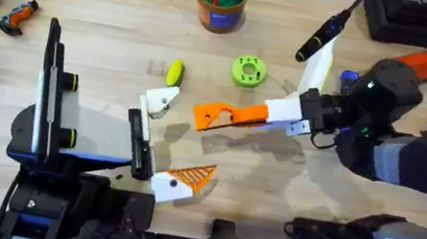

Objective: Pick up the gripper from the table and insert it into the empty holder that is missing its gripper. Then pick up a screw, insert it into the mounting hole, and use the screwdriver to tighten it. Finally, clean up the table by picking up the vegetable and placing it into the bucket.

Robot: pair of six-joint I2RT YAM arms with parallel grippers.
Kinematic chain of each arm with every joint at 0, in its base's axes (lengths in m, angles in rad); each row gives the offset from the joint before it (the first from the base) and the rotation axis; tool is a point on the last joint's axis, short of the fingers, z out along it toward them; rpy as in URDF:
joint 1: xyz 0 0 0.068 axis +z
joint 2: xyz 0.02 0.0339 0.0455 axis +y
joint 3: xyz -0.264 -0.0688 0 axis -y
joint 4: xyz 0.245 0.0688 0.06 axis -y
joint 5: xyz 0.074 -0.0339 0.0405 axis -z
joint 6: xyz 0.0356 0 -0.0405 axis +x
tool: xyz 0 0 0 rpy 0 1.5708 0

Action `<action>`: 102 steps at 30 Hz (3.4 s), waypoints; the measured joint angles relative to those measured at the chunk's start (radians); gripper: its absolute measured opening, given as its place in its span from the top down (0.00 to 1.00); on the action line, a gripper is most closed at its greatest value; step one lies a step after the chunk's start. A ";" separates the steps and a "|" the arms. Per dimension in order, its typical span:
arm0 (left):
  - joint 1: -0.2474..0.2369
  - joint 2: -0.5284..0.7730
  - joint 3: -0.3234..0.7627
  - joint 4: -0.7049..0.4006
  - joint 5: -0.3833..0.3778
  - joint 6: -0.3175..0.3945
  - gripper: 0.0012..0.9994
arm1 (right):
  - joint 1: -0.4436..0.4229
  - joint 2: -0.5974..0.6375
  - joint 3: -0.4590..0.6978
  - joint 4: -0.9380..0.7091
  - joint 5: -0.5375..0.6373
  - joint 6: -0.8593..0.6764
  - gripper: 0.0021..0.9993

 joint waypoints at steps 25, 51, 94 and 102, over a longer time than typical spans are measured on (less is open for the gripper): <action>0.000 0.000 0.000 0.000 0.000 0.000 0.01 | 0.173 0.114 0.004 0.117 0.160 0.172 0.99; 0.004 0.000 0.000 0.000 0.000 0.003 0.01 | 0.176 0.114 0.041 0.135 0.224 0.172 0.99; 0.014 0.000 0.000 0.002 -0.019 -0.014 0.01 | 0.262 0.242 0.163 0.121 0.297 0.172 0.99; 0.014 0.000 0.000 0.002 -0.020 -0.015 0.01 | 0.262 0.242 0.164 0.121 0.297 0.172 0.99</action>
